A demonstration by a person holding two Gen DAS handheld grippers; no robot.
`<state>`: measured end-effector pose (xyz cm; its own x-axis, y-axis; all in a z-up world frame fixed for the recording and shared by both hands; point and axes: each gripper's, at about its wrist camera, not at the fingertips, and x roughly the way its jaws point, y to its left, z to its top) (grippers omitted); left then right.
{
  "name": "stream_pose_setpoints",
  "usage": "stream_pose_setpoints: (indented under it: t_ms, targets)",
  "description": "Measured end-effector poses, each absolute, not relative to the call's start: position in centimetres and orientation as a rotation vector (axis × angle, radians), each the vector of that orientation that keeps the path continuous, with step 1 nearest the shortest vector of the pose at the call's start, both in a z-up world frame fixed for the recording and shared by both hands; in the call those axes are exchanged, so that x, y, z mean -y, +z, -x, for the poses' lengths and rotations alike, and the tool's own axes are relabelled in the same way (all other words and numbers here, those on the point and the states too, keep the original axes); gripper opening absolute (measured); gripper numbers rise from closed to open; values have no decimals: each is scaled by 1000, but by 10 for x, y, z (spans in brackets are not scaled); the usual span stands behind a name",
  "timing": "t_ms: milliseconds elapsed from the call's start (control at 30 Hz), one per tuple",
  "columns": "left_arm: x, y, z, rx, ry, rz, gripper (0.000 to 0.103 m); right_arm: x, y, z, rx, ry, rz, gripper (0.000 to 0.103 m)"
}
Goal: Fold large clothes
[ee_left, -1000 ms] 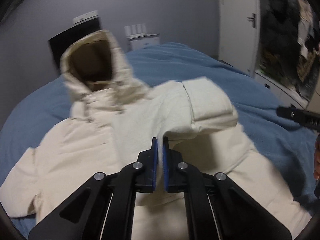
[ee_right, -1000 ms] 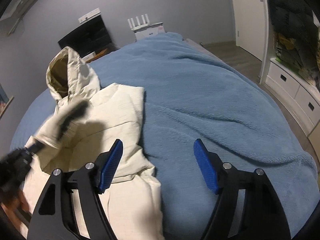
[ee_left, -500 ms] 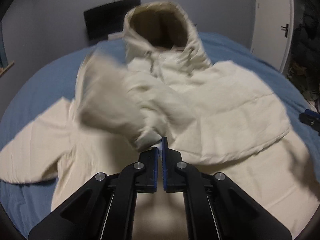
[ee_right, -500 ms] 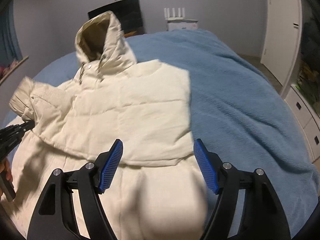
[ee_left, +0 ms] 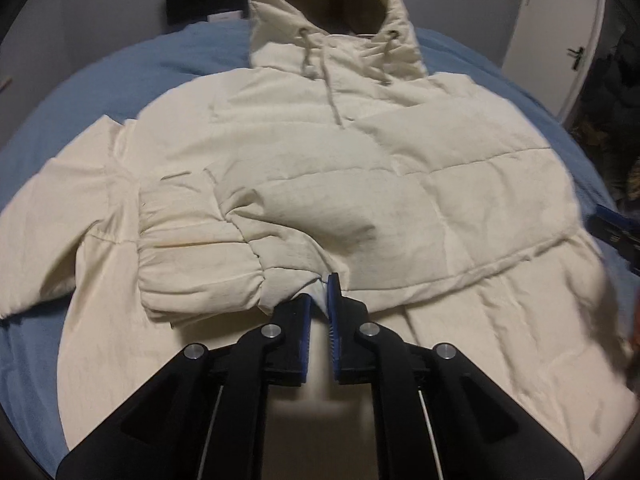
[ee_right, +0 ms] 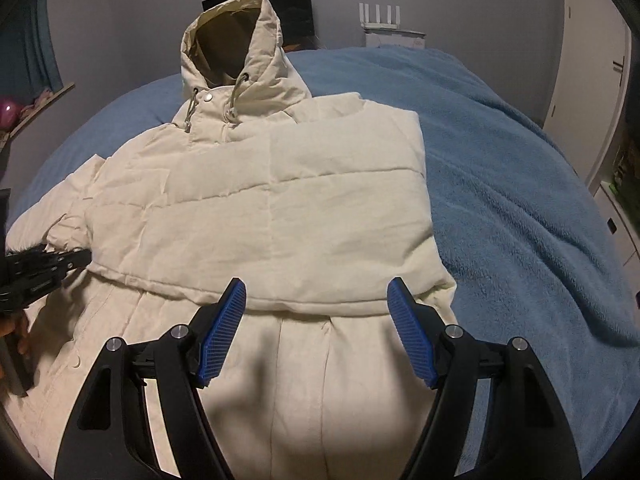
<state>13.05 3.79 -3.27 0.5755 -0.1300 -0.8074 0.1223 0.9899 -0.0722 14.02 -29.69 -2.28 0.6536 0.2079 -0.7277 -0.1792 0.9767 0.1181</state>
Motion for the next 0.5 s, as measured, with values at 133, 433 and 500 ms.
stream_pose_setpoints:
  t_ms: [133, 433, 500]
  targets:
    - [-41, -16, -116, -932, -160, 25, 50, 301, -17, -142, -821, 212, -68, 69]
    - [-59, -3, -119, -836, -72, 87, 81, 297, -9, -148, -797, 217, -59, 70]
    - [-54, -3, -125, -822, -82, 69, 81, 296, -9, -154, -791, 213, -49, 70]
